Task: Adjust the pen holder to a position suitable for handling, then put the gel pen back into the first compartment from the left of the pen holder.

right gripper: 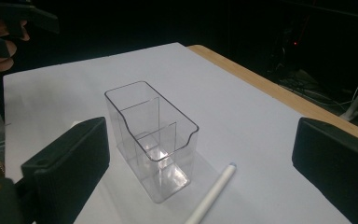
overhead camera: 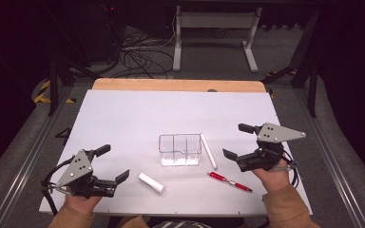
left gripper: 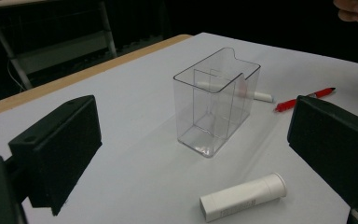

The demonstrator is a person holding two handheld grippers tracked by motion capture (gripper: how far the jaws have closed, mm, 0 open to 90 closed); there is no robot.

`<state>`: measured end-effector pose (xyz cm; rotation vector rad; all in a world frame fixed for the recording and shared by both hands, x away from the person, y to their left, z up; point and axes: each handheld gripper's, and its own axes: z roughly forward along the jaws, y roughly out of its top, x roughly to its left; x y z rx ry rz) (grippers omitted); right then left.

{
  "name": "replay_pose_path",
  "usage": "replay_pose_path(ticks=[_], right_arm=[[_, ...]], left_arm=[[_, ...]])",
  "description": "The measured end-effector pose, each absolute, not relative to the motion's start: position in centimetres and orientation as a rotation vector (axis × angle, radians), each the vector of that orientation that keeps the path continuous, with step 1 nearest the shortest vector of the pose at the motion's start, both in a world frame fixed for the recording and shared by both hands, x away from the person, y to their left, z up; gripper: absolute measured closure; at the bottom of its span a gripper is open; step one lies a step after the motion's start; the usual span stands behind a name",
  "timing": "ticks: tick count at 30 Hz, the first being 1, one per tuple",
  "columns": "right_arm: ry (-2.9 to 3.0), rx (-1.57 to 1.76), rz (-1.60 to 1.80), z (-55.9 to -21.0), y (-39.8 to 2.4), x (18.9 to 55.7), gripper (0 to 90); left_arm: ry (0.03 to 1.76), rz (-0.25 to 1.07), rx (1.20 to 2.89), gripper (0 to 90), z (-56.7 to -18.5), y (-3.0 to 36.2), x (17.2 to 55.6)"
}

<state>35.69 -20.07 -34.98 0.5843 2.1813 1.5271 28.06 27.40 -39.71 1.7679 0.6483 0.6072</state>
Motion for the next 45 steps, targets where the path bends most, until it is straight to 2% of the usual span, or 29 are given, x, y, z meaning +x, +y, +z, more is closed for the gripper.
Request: replay_pose_path(ticks=[12, 31, 37, 45], right_arm=[[2.099, 0.666, 1.563, -35.9, -22.7, 34.3, 8.8], [2.074, 0.714, 1.576, -37.0, -24.0, 34.3, 8.7], [2.069, 0.732, 1.611, -37.2, -24.3, 34.5, 8.3], [2.089, 0.75, 1.603, -37.4, -24.5, 34.8, 8.7]], left_arm=[[0.599, 0.562, 1.786, 4.6, -38.8, 26.4, 28.3], [0.486, 0.485, 1.838, 7.6, -37.1, 22.9, 29.3], [0.469, 0.433, 1.847, 9.5, -36.7, 21.8, 29.8], [0.413, 0.285, 1.899, 14.2, -36.3, 19.3, 31.1]])
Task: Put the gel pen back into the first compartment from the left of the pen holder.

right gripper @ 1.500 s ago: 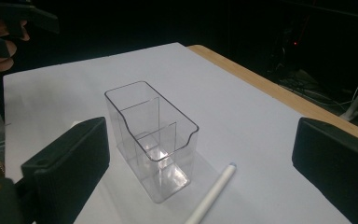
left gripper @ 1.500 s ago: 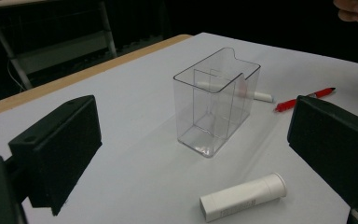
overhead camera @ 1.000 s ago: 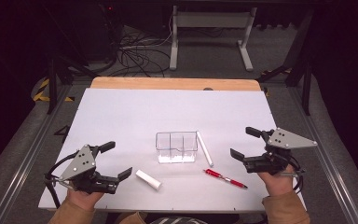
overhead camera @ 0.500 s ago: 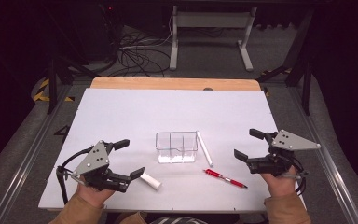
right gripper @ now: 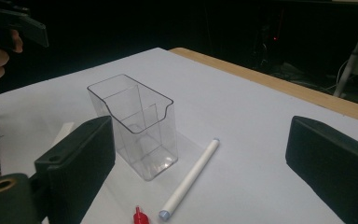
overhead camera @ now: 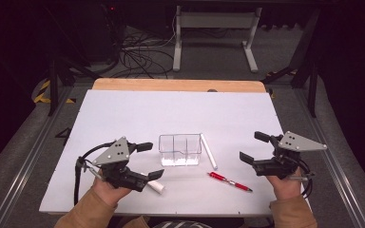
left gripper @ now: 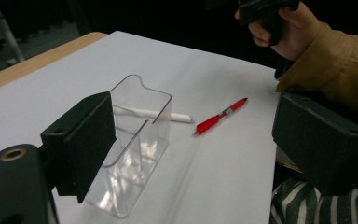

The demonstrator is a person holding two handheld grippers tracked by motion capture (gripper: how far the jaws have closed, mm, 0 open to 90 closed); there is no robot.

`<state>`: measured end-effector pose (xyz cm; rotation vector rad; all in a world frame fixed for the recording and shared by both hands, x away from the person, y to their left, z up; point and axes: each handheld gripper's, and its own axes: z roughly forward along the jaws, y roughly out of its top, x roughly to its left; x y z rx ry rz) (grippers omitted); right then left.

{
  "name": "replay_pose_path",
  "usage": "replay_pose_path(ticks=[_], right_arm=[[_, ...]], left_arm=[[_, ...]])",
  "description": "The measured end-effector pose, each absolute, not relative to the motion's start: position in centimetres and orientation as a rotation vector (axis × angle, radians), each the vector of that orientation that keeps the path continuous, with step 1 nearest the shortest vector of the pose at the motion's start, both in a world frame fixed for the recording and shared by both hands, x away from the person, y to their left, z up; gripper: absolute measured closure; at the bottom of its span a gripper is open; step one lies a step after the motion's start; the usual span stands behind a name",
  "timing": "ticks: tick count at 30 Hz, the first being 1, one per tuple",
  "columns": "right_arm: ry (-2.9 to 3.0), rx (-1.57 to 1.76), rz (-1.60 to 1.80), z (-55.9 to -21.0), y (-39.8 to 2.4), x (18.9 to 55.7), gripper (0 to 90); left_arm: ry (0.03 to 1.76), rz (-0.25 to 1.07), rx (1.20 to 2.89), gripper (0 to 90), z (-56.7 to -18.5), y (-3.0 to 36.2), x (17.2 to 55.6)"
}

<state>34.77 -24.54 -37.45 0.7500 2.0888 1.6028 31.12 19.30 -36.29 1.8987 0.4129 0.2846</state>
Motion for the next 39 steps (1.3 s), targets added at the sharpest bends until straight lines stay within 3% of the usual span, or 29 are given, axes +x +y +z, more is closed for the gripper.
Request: replay_pose_path(ticks=[21, 39], right_arm=[[2.076, 0.739, 1.609, -37.1, -25.7, 34.8, 8.0], [2.074, 0.72, 1.62, -36.7, -26.5, 34.4, 8.8]], left_arm=[[0.204, 0.114, 2.06, 20.4, -37.7, 8.8, 34.1], [0.046, 0.109, 2.187, 22.1, -38.8, 2.6, 35.8]])
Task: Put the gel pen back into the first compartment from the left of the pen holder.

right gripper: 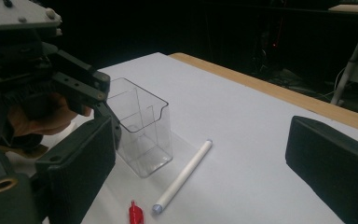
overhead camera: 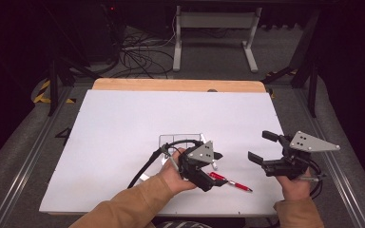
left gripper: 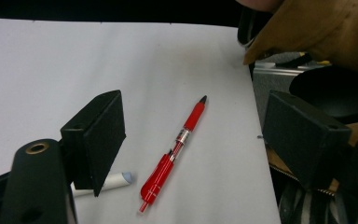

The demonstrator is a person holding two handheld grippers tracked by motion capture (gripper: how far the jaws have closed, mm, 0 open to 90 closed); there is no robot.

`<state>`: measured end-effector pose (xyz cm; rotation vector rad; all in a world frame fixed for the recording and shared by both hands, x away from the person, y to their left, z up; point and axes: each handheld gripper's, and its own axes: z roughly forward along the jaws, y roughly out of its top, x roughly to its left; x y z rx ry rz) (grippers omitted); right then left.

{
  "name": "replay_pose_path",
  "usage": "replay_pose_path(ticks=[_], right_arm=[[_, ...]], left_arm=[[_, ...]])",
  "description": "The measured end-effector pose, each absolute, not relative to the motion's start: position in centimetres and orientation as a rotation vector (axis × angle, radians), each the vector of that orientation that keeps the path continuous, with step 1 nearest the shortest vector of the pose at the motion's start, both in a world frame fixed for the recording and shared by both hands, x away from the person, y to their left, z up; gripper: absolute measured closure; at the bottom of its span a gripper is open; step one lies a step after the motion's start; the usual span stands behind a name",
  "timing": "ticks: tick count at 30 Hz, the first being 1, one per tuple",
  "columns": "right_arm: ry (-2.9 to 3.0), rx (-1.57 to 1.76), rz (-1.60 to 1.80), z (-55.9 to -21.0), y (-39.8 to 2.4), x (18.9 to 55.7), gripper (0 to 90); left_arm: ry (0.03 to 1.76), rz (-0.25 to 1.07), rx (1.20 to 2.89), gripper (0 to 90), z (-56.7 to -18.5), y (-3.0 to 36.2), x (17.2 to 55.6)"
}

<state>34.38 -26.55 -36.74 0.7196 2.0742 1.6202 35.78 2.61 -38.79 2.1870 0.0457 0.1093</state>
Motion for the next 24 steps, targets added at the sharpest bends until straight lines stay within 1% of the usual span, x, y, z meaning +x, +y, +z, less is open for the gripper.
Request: replay_pose_path(ticks=[4, 6, 12, 18, 24], right_arm=[[2.063, 0.727, 1.619, -36.6, -26.9, 34.1, 8.8], [2.059, 0.732, 1.62, -36.6, -27.0, 34.0, 8.8], [2.055, 0.742, 1.625, -36.7, -27.3, 33.7, 8.8], [2.049, 0.758, 1.649, -36.7, -27.6, 33.5, 8.8], [2.045, 0.755, 1.657, -36.7, -27.8, 33.1, 8.8]], left_arm=[[0.018, 0.118, 2.215, 22.1, -39.0, 2.0, 36.1], [-0.014, 0.11, 2.225, 22.1, -39.2, 1.4, 36.4], [-0.029, 0.082, 2.24, 21.9, -39.5, 0.7, 36.8], [-0.041, 0.0, 2.3, 25.3, -39.7, -0.2, 37.1], [-0.083, 0.012, 2.327, 26.7, -40.1, -0.7, 37.6]])
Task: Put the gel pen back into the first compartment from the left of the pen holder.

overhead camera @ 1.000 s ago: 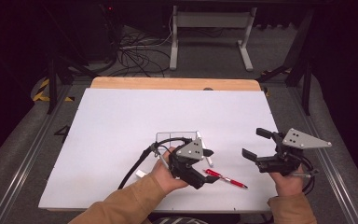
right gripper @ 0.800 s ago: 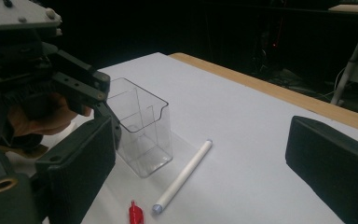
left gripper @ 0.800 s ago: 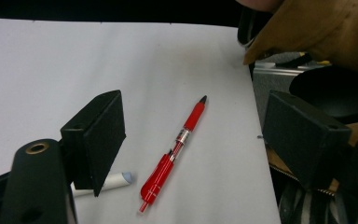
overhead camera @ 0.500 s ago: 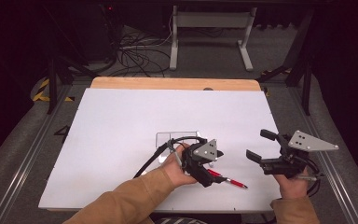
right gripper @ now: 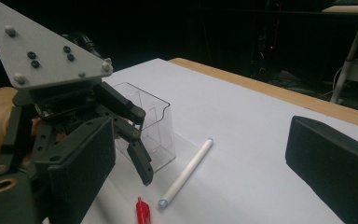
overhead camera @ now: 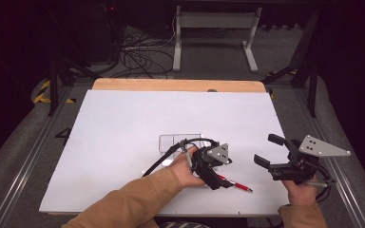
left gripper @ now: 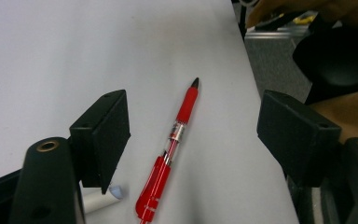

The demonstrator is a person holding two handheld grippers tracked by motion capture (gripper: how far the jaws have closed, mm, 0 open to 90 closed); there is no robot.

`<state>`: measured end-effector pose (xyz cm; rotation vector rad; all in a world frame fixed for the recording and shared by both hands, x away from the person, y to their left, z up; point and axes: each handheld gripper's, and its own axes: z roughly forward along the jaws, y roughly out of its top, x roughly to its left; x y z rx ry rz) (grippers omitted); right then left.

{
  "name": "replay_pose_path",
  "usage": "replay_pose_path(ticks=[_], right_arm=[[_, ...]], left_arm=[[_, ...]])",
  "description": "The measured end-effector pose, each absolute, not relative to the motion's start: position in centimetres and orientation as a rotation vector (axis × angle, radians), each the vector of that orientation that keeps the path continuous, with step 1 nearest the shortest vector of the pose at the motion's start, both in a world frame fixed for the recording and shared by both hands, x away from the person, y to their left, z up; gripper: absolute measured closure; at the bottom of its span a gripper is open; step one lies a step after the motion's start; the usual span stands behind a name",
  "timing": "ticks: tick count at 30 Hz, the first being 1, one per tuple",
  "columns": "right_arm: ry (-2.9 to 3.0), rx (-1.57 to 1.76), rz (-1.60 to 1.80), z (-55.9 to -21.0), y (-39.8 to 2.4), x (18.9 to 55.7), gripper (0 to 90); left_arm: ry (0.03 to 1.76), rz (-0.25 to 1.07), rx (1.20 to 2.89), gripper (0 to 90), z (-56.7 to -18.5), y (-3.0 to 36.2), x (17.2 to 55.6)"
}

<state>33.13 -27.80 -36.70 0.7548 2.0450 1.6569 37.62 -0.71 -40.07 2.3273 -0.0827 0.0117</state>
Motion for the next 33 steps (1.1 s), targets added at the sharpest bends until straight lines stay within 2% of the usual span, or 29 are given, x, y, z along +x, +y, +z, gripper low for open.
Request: replay_pose_path(ticks=[8, 18, 33], right_arm=[[2.052, 0.747, 1.654, -36.6, -27.8, 33.1, 8.8], [2.059, 0.743, 1.663, -36.7, -27.7, 33.2, 8.9], [2.068, 0.718, 1.672, -36.6, -27.5, 33.2, 9.0]], left_arm=[[-0.153, 0.084, 2.37, 29.1, -40.8, -1.5, 37.8], [-0.119, 0.034, 2.41, 32.1, -41.8, -1.9, 38.9], [-0.135, 0.053, 2.467, 37.2, -42.6, -3.4, 38.3]])
